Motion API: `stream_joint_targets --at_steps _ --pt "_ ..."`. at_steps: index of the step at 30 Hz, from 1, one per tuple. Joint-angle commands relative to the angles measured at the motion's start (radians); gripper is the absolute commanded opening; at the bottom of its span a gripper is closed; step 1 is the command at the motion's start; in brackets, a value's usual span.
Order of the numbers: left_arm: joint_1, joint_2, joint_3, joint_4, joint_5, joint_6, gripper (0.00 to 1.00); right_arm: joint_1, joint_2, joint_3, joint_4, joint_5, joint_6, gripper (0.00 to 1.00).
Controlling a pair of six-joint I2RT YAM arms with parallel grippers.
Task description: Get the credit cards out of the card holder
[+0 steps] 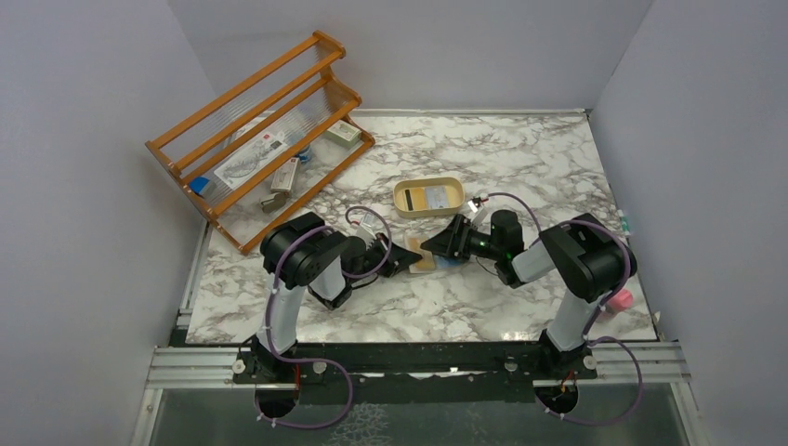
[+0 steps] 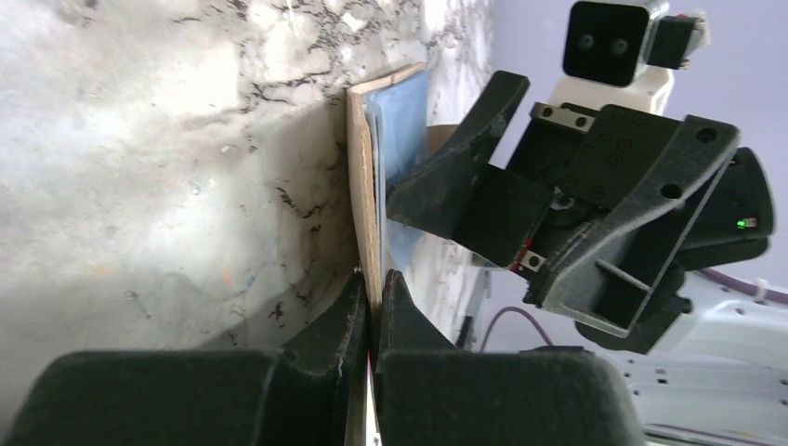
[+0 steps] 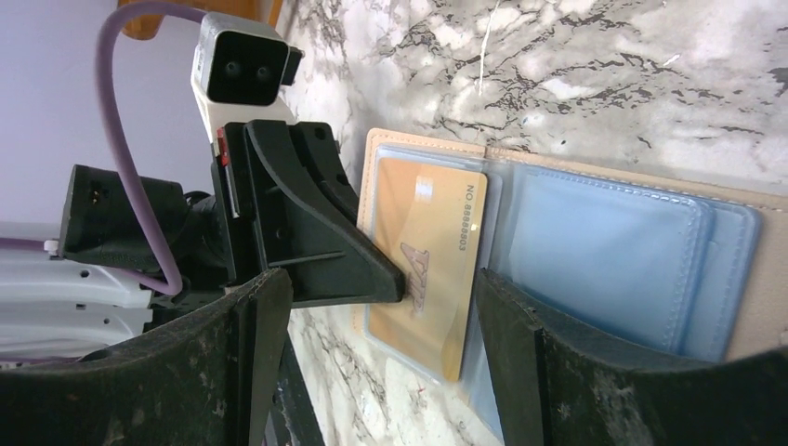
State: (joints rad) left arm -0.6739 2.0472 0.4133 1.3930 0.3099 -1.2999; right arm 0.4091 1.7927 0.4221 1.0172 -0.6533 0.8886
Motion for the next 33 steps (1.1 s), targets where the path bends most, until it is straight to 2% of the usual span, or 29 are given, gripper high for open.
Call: stream_joint_targets --at_steps 1,6,9,19,24,33 --pt "-0.022 0.032 0.005 0.271 0.152 -0.095 0.00 -0.003 0.038 -0.021 -0.059 -0.005 -0.008 0.78" --pt "-0.023 0.054 0.019 0.384 0.167 -0.147 0.00 -0.003 -0.010 -0.016 -0.153 0.028 -0.031 0.78" --pt "-0.023 0.048 0.025 0.394 0.178 -0.153 0.00 -0.003 -0.043 -0.013 -0.215 0.041 -0.062 0.78" --pt "-0.033 0.020 0.083 0.395 0.207 -0.151 0.00 -0.003 -0.023 -0.007 -0.170 -0.047 -0.046 0.77" --pt "-0.036 0.033 0.102 0.395 0.207 -0.149 0.00 -0.002 -0.032 -0.009 -0.074 -0.156 -0.006 0.77" --pt "-0.037 0.047 0.097 0.394 0.217 -0.129 0.00 -0.002 0.020 -0.044 0.286 -0.329 0.155 0.75"
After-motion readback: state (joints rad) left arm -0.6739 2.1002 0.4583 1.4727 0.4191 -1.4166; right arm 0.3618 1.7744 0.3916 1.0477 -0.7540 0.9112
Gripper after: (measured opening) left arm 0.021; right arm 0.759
